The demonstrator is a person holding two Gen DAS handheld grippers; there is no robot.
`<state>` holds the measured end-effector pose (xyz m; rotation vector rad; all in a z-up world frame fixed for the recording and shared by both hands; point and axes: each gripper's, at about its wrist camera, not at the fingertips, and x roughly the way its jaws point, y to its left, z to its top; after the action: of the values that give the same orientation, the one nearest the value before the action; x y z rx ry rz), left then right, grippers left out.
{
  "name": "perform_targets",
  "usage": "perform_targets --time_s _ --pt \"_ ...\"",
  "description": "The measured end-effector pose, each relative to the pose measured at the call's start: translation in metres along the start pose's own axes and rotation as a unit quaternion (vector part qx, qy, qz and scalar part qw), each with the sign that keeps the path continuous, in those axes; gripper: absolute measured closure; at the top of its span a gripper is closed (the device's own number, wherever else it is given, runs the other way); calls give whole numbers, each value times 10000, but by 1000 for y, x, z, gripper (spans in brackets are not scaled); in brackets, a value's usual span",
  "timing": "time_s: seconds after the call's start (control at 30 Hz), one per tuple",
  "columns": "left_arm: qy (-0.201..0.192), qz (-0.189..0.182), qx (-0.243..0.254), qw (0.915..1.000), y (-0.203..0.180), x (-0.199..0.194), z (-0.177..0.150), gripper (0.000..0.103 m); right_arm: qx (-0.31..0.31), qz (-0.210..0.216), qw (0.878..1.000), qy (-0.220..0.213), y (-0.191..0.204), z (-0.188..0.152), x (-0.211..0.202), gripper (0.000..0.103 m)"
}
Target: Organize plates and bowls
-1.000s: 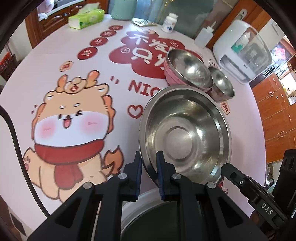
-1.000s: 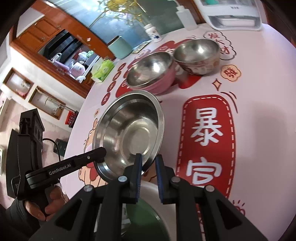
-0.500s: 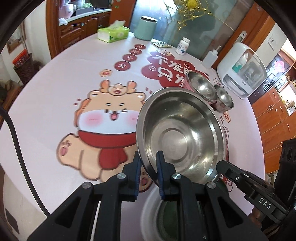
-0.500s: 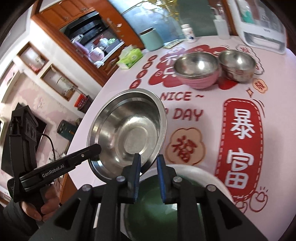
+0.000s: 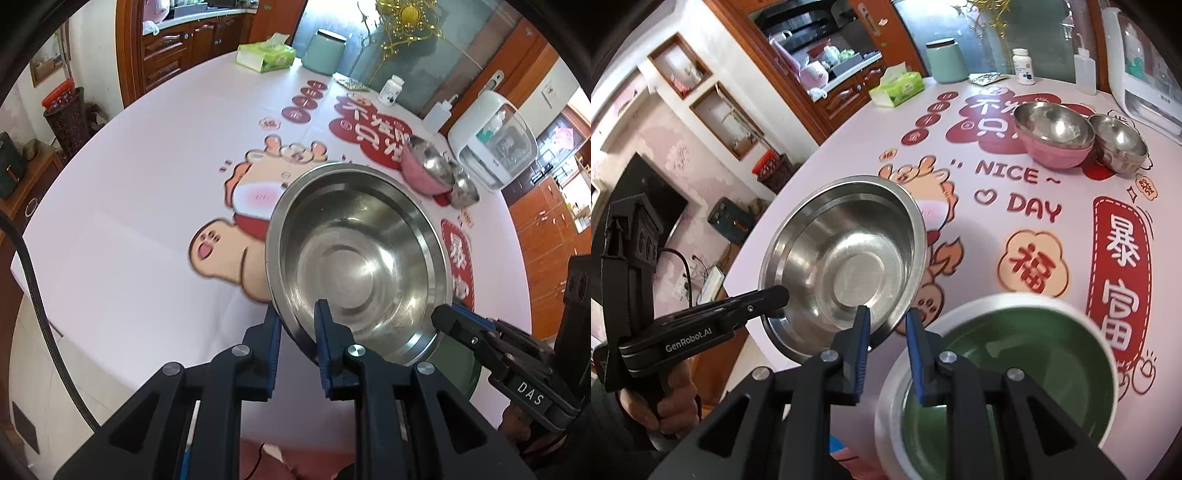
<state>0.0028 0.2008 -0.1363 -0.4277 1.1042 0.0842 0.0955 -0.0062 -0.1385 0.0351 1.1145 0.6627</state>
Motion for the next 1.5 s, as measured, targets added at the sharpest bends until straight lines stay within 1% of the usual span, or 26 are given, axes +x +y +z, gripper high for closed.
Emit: perform_targets --time_s 0.17,0.4,0.73,1.03,1.27,1.5 --pt "230 -2 176 9996 16 1 -13 86 -26 -226 9996 161 20 -15 9 83" --pt "529 9 422 9977 32 5 -24 86 -91 -543 9979 330 46 -38 22 78" --pt "941 -36 736 9928 50 18 -36 85 -42 -933 9946 453 68 -59 34 76" --pt "1144 -65 931 9890 55 27 -36 85 31 -1155 9918 543 73 -64 42 73" --pt "1128 -17 1041 9881 52 33 -34 85 18 -1161 9915 579 76 -66 46 69" --pt "1103 67 1046 9884 49 38 -28 84 -8 -1072 9925 580 74 -63 48 65"
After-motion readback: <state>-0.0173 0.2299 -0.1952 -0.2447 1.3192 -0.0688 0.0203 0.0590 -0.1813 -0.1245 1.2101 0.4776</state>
